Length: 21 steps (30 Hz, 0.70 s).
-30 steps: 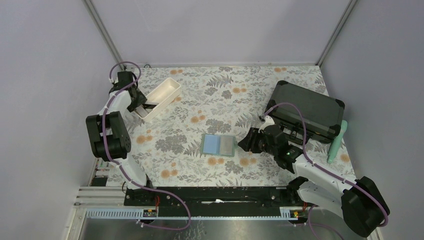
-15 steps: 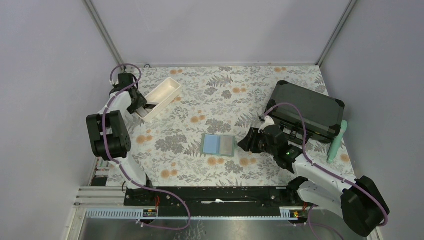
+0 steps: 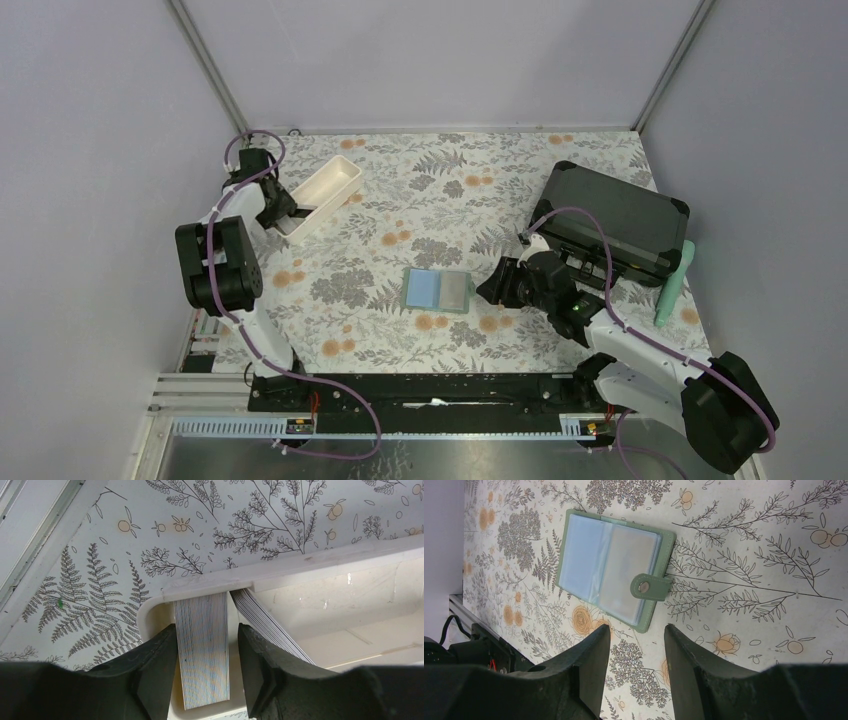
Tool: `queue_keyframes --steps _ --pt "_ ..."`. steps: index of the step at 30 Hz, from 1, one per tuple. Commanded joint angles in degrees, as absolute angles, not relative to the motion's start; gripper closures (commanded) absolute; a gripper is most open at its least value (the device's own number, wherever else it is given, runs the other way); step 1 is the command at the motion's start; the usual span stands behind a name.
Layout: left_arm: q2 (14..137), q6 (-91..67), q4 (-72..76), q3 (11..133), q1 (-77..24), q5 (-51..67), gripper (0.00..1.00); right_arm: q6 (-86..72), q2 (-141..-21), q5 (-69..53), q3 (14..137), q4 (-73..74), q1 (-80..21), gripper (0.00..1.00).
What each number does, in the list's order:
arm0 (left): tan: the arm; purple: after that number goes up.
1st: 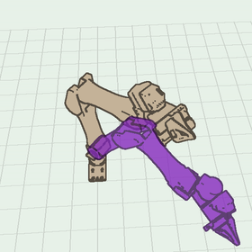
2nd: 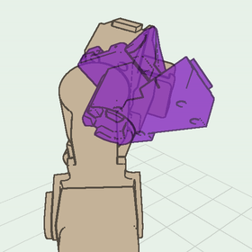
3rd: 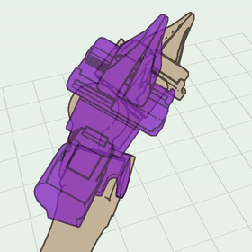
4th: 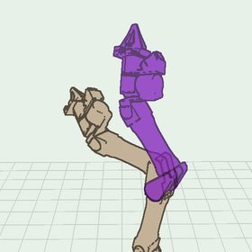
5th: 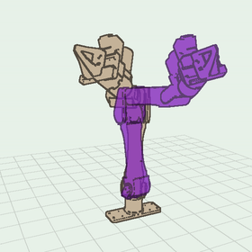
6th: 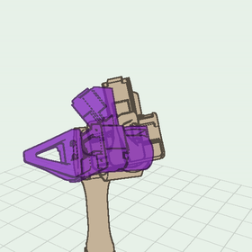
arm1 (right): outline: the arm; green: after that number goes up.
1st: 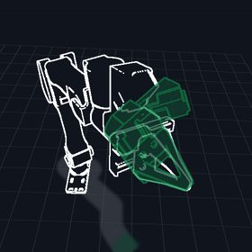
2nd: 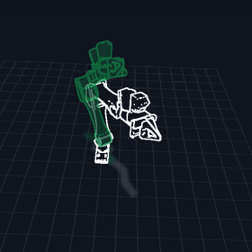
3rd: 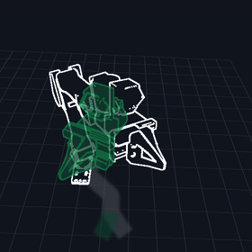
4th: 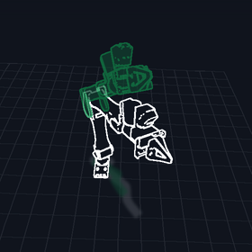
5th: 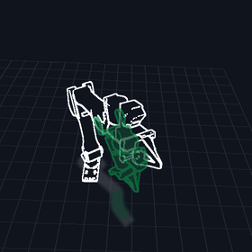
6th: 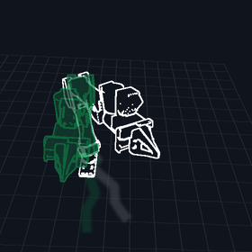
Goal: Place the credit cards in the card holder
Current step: Pick up the credit card from the storage box.
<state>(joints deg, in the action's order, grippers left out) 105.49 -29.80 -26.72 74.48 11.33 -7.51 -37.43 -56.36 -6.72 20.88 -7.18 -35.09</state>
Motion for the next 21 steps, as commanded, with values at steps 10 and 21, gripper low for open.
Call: queue_keyframes --steps 10,21 --pt "101.1 -30.8 -22.6 72.4 11.7 -5.0 0.56 -38.2 -55.5 -6.6 20.4 -9.1 -34.8 0.48" --pt "98.9 -30.3 -22.6 72.3 11.7 -5.0 0.57 -38.5 -55.4 -6.9 20.3 -9.1 -34.8 0.49"
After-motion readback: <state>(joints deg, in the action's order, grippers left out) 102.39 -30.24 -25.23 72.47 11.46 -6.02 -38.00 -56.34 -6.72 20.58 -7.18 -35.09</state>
